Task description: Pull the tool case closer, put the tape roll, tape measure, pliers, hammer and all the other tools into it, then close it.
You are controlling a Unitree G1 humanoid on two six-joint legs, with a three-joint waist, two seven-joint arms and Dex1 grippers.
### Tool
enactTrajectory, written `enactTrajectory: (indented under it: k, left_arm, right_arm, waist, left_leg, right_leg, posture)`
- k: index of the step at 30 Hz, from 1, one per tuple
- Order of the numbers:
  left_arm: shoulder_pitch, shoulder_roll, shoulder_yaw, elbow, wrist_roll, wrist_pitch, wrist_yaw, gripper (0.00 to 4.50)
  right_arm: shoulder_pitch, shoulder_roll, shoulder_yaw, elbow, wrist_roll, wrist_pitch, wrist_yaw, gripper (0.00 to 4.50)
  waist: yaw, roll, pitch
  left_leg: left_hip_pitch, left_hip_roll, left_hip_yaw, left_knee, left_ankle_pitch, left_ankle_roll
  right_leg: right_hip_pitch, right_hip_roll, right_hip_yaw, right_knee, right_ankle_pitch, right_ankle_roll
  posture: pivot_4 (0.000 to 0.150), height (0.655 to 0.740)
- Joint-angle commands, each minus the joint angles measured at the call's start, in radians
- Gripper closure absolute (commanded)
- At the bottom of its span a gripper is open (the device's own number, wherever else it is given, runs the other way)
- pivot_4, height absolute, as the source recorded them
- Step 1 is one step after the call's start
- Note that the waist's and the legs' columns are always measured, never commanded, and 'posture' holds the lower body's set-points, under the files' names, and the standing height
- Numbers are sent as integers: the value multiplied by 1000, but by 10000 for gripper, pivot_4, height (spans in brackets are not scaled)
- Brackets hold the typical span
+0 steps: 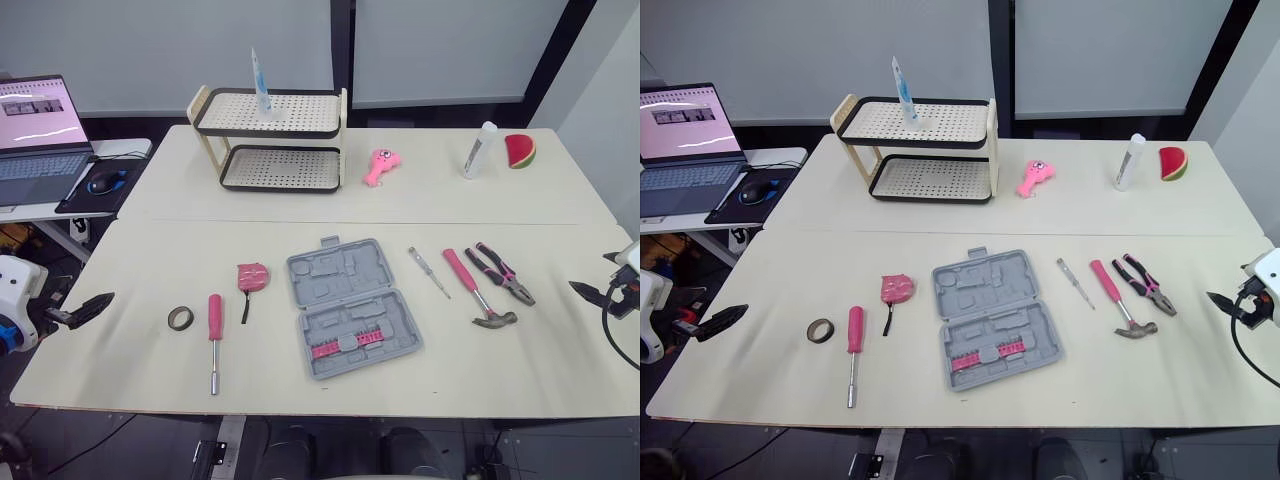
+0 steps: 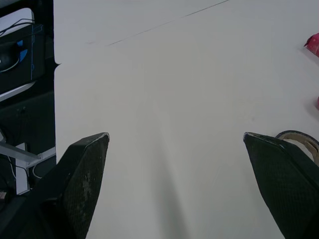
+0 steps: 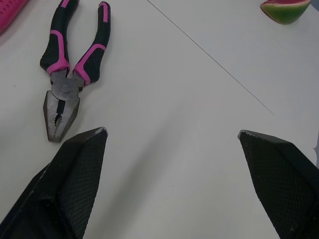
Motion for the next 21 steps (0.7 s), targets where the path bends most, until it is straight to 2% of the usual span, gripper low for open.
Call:
enactTrajectory:
  k: [1, 21]
  left_arm:
    - [-25, 10, -1, 15, 6, -13, 22, 0]
    - [-87, 5, -25, 101, 11, -62, -30, 0]
  right_arm:
    - [-14, -34, -12, 4, 5, -7, -1, 159]
    - [-12, -37, -8, 24, -9, -7, -25, 159]
  waist:
    - [0, 0, 0]
    - [0, 0, 0]
  left_leg:
    - [0, 0, 0, 0, 0, 0]
    - [0, 0, 0, 0, 0, 0]
  right_leg:
    - [0, 0, 0, 0, 0, 0]
    - [0, 0, 0, 0, 0, 0]
  posture:
    - [1500, 7400]
    - [1500, 7400]
